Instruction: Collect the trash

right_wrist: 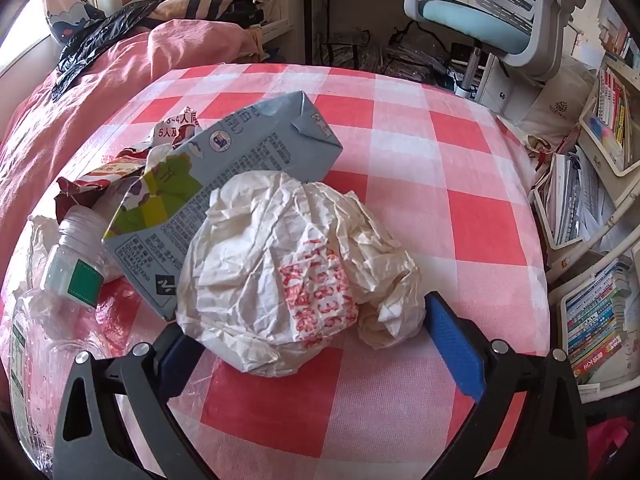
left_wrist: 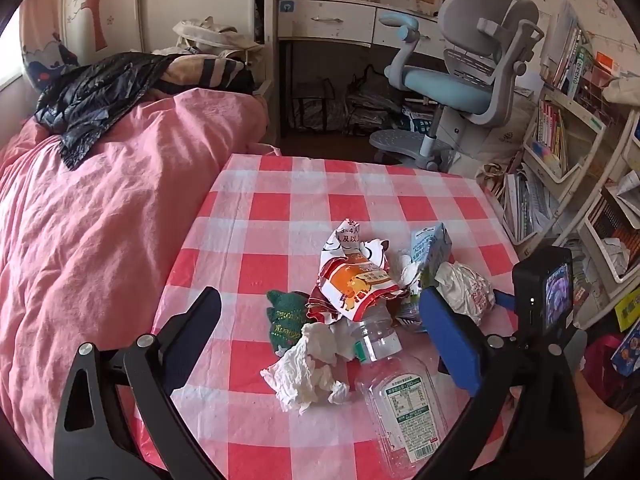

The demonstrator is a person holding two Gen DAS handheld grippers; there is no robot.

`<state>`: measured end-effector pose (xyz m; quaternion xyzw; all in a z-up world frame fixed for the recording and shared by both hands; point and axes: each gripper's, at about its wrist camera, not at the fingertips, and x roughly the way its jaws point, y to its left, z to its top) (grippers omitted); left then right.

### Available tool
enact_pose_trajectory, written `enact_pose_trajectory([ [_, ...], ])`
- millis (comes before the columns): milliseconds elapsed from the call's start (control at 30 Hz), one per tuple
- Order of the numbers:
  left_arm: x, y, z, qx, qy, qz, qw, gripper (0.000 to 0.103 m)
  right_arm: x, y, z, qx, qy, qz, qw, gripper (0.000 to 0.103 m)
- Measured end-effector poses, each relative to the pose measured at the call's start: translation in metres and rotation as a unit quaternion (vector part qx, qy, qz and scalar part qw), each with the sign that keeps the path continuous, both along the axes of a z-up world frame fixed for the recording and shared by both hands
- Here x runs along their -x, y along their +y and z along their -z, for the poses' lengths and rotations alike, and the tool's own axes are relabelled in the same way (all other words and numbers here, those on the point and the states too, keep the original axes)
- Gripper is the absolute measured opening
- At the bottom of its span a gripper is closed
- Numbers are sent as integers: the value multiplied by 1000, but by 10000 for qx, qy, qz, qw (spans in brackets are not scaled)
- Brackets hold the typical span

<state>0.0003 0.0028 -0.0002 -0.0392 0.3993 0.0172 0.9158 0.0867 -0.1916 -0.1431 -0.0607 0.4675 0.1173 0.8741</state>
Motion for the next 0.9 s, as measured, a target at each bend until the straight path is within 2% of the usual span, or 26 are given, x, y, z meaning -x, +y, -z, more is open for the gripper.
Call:
enact_pose_trajectory([
  [100, 1, 7, 1, 38, 68, -66, 9999, 96, 3, -2, -3, 71, 119, -65, 9999, 97],
  [167, 5, 13, 1, 69, 89, -97, 9999, 96, 15, -6, -12, 361, 70, -38, 9993, 97],
  [300, 3, 13, -3, 138, 71, -159, 9998, 96, 61, -25, -48, 635, -753, 123, 9951, 97],
  [400, 2, 10, -1, 99, 120, -161, 9998, 96, 109, -36, -70, 485, -1510, 239, 9871, 97],
  [567, 8, 2, -2, -15, 49, -113, 9999, 96, 128, -20, -81, 438, -2003, -87, 9787, 97],
  [733, 12, 6, 0, -191, -10, -144, 9997, 96, 125, -3, -76, 393, -2029, -420, 9775, 97],
  [900, 11, 18, 1, -114, -2, -259, 9996, 96, 130, 8, -74, 413, -2162, -691, 9730, 97],
])
